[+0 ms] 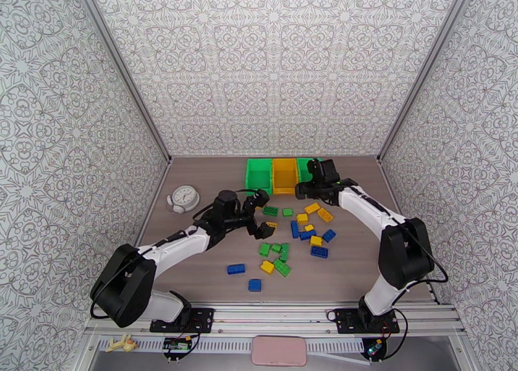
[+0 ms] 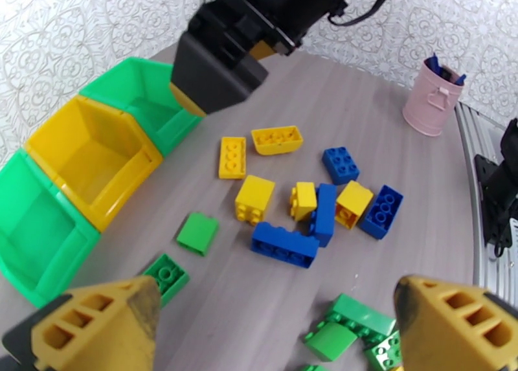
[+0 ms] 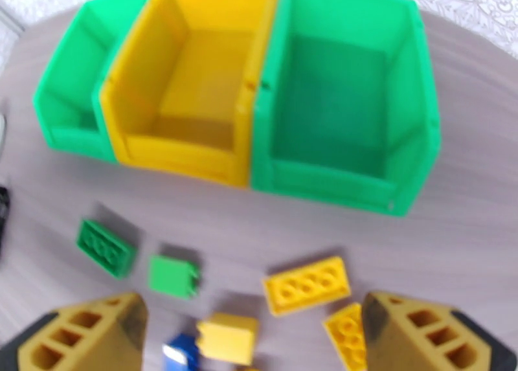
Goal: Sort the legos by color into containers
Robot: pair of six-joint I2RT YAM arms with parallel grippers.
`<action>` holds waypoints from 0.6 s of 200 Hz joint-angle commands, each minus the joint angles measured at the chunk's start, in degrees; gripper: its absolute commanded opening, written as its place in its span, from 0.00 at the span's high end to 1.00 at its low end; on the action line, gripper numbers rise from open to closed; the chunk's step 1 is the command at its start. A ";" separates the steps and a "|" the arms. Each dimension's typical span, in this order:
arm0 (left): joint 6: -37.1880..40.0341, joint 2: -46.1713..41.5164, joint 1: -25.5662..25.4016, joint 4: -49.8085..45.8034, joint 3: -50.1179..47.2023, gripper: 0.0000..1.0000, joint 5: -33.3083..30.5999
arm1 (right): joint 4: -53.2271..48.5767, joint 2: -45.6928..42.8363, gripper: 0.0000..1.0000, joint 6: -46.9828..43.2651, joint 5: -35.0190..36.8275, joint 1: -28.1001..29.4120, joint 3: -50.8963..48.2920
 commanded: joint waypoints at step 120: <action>6.11 4.52 -2.04 -5.77 7.35 0.00 5.49 | -22.72 16.46 0.20 -16.74 2.80 -3.48 12.07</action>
